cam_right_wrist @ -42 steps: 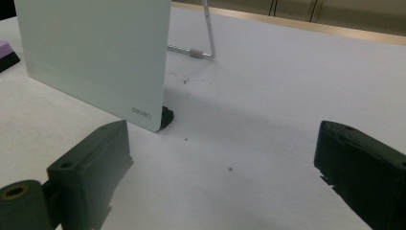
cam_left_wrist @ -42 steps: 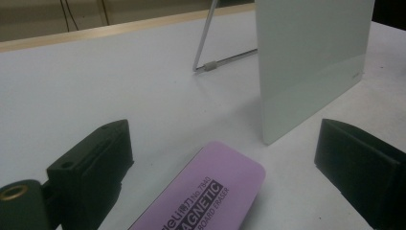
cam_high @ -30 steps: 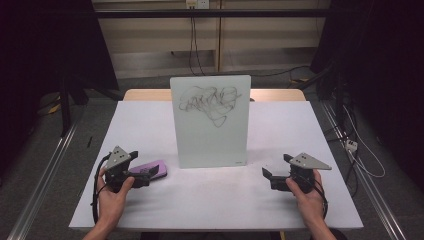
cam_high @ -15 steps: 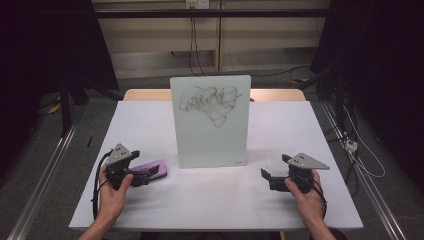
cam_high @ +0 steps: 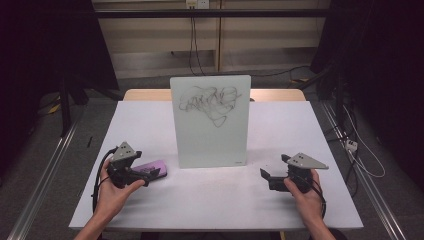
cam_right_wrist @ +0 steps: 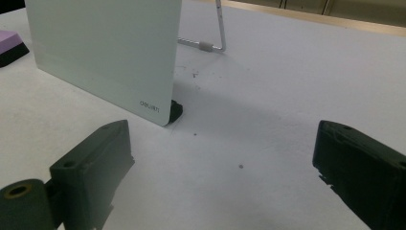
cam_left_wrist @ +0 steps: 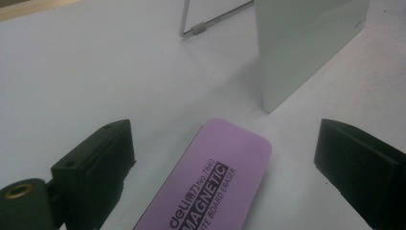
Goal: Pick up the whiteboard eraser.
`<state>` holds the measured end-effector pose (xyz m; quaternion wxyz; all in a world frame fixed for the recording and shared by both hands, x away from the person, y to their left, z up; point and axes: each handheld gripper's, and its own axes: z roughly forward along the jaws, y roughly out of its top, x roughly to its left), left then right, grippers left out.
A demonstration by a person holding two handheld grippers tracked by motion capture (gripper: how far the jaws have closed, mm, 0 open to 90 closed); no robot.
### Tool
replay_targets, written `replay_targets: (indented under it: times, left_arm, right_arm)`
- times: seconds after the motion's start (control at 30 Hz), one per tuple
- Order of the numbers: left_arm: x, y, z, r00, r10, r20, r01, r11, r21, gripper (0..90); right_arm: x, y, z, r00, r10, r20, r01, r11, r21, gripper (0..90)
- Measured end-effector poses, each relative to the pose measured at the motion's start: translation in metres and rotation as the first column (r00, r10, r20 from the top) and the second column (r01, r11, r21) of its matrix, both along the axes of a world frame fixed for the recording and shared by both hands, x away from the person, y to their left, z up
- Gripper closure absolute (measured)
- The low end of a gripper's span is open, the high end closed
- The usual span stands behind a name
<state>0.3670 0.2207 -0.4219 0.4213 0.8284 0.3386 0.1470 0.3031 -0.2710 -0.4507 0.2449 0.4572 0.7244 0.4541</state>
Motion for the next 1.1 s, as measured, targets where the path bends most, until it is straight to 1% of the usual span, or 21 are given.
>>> replay_targets:
  times: [0.13, 0.2, 0.23, 0.3, 0.37, 0.43, 0.47, 0.5, 0.57, 0.6, 0.63, 0.67, 0.7, 0.73, 0.77, 0.8, 0.87, 0.9, 0.97, 1.0, 1.1]
  left_arm:
    - [0.004, -0.002, 0.001, 0.9996, -0.019, -0.019, 0.019, 0.9997, 0.011, 6.7]
    - [0.005, -0.002, 0.001, 0.9990, -0.034, -0.030, 0.035, 0.9990, 0.029, 7.2]
    - [0.006, -0.002, 0.002, 0.9986, -0.039, -0.037, 0.040, 0.9988, 0.028, 7.6]
    - [0.006, -0.001, 0.002, 0.9975, -0.050, -0.051, 0.052, 0.9976, 0.045, 8.7]
    - [0.008, 0.000, 0.002, 0.9940, -0.081, -0.075, 0.084, 0.9954, 0.045, 11.5]
    - [0.009, 0.001, 0.001, 0.9887, -0.113, -0.099, 0.120, 0.9903, 0.070, 15.1]
    - [0.012, 0.000, 0.000, 0.9840, -0.130, -0.122, 0.141, 0.9864, 0.084, 15.8]
    - [0.012, 0.000, 0.000, 0.9840, -0.130, -0.122, 0.141, 0.9864, 0.084, 16.3]
    - [0.014, -0.001, 0.000, 0.9824, -0.136, -0.128, 0.152, 0.9805, 0.124, 16.3]
    - [0.015, -0.002, 0.000, 0.9807, -0.145, -0.132, 0.162, 0.9771, 0.137, 16.4]
    - [0.016, -0.002, 0.000, 0.9805, -0.145, -0.132, 0.164, 0.9760, 0.143, 16.9]
    - [0.018, -0.002, 0.001, 0.9780, -0.158, -0.137, 0.179, 0.9709, 0.159, 16.9]
    - [0.019, -0.003, 0.002, 0.9777, -0.162, -0.134, 0.184, 0.9663, 0.180, 17.6]
    - [0.021, -0.002, 0.002, 0.9749, -0.174, -0.139, 0.198, 0.9631, 0.183, 19.6]
    - [0.023, -0.002, 0.003, 0.9739, -0.180, -0.138, 0.205, 0.9598, 0.192, 20.5]
    - [0.024, -0.001, 0.003, 0.9704, -0.192, -0.146, 0.220, 0.9543, 0.203, 20.5]
    - [0.028, 0.000, 0.002, 0.9687, -0.193, -0.156, 0.223, 0.9525, 0.207, 20.4]
    - [0.030, 0.000, 0.000, 0.9631, -0.208, -0.171, 0.241, 0.9488, 0.204, 19.3]
    - [0.033, -0.001, -0.002, 0.9534, -0.232, -0.193, 0.273, 0.9363, 0.221, 18.4]
    - [0.034, -0.002, -0.003, 0.9532, -0.231, -0.195, 0.273, 0.9359, 0.223, 18.4]
    - [0.036, -0.002, -0.004, 0.9468, -0.241, -0.213, 0.287, 0.9321, 0.221, 21.0]
  right_arm:
    - [0.000, 0.000, 0.000, 1.0000, -0.001, -0.002, 0.001, 1.000, -0.001, 6.1]
    - [0.000, 0.000, 0.000, 1.0000, 0.000, -0.001, 0.000, 1.000, -0.001, 6.1]
    - [0.000, 0.000, 0.000, 1.0000, 0.000, 0.000, 0.000, 1.000, -0.003, 6.1]
    - [0.000, 0.001, 0.001, 1.0000, 0.001, 0.002, -0.001, 1.000, -0.006, 6.0]
    - [0.000, 0.002, 0.001, 1.0000, 0.005, 0.002, -0.005, 1.000, -0.008, 6.0]
    - [0.000, 0.003, 0.001, 1.0000, 0.009, 0.003, -0.009, 1.000, -0.011, 5.9]
    - [0.000, 0.004, 0.001, 1.0000, 0.009, 0.002, -0.009, 1.000, -0.011, 5.9]
    - [0.000, 0.005, 0.001, 0.9999, 0.012, 0.000, -0.012, 1.000, -0.014, 5.9]
    - [0.000, 0.005, 0.001, 0.9999, 0.012, -0.002, -0.012, 1.000, -0.013, 5.9]
    - [0.000, 0.005, 0.001, 0.9999, 0.014, -0.001, -0.014, 1.000, -0.014, 5.9]
    - [0.000, 0.005, 0.001, 0.9999, 0.016, -0.001, -0.016, 1.000, -0.015, 5.9]
    - [0.000, 0.005, 0.001, 0.9999, 0.016, -0.001, -0.016, 1.000, -0.015, 5.9]
    - [0.000, 0.005, 0.001, 0.9999, 0.016, -0.001, -0.016, 1.000, -0.015, 5.9]
    - [0.000, 0.005, 0.001, 0.9999, 0.016, -0.001, -0.016, 1.000, -0.014, 5.9]
    - [0.000, 0.005, 0.001, 0.9999, 0.015, -0.002, -0.015, 1.000, -0.013, 5.9]
    - [0.000, 0.005, 0.001, 0.9999, 0.015, -0.003, -0.015, 1.000, -0.013, 5.9]
    - [0.000, 0.005, 0.001, 0.9999, 0.016, -0.003, -0.016, 1.000, -0.014, 5.9]
    - [0.000, 0.005, 0.001, 0.9998, 0.018, -0.003, -0.018, 1.000, -0.014, 5.8]
    - [0.001, 0.006, 0.000, 0.9998, 0.021, -0.004, -0.021, 1.000, -0.021, 5.8]
    - [0.001, 0.006, 0.000, 0.9998, 0.021, -0.004, -0.021, 1.000, -0.021, 5.8]
    - [0.002, 0.007, 0.000, 0.9997, 0.024, -0.005, -0.024, 0.999, -0.023, 5.8]
